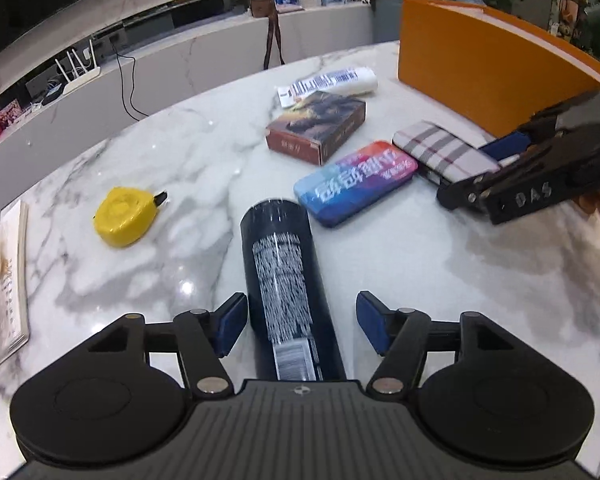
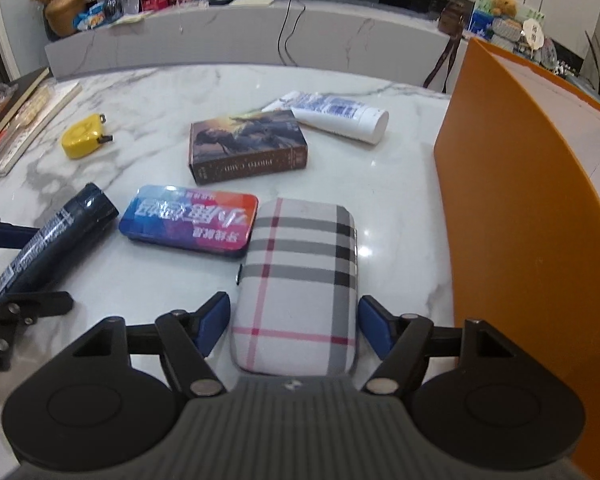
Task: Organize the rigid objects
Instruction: 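Grasp the black spray bottle with the left tool while the right tool grasps the plaid case, then lift and carry the black bottle and plaid case over the orange box with both tools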
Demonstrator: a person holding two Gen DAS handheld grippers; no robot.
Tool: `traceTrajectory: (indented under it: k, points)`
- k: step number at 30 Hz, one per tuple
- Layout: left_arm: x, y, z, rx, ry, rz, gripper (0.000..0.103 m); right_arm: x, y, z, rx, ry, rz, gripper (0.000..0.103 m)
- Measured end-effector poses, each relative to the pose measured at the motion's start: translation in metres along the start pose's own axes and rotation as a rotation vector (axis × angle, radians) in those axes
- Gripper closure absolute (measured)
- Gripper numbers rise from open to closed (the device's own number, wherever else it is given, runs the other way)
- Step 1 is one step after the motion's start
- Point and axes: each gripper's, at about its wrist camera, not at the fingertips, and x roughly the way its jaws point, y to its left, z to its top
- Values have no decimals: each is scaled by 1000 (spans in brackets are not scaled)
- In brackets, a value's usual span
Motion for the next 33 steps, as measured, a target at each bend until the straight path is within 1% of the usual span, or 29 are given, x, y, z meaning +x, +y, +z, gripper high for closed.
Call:
traceTrajectory:
  k: [4, 7, 8, 9, 12, 19, 23, 33]
  points:
    - [2, 4, 2, -62, -7, -11, 30, 3, 3, -1, 0, -39, -5, 30]
    - [0, 5, 1, -77, -13, -21, 42, 2, 1, -1, 1, -38, -2, 32]
    - [0, 5, 1, -79, -15, -16, 51, 2, 1, -2, -1, -40, 0, 34]
    - [0, 7, 1, -87, -15, -13, 53, 1, 1, -2, 0, -40, -1, 34]
    - [0, 13, 2, -111, -7, -28, 54, 0, -2, -3, 3, -37, 9, 35]
    - [-3, 17, 4, -136, -10, -18, 55, -8, -9, -3, 31, -19, 42, 37]
    - [-12, 17, 8, -148, -31, -14, 55, -18, -10, -1, 37, -36, 49, 37]
    - [-23, 18, 14, -150, -49, 7, 56, -41, -10, 5, 33, -75, 64, 38]
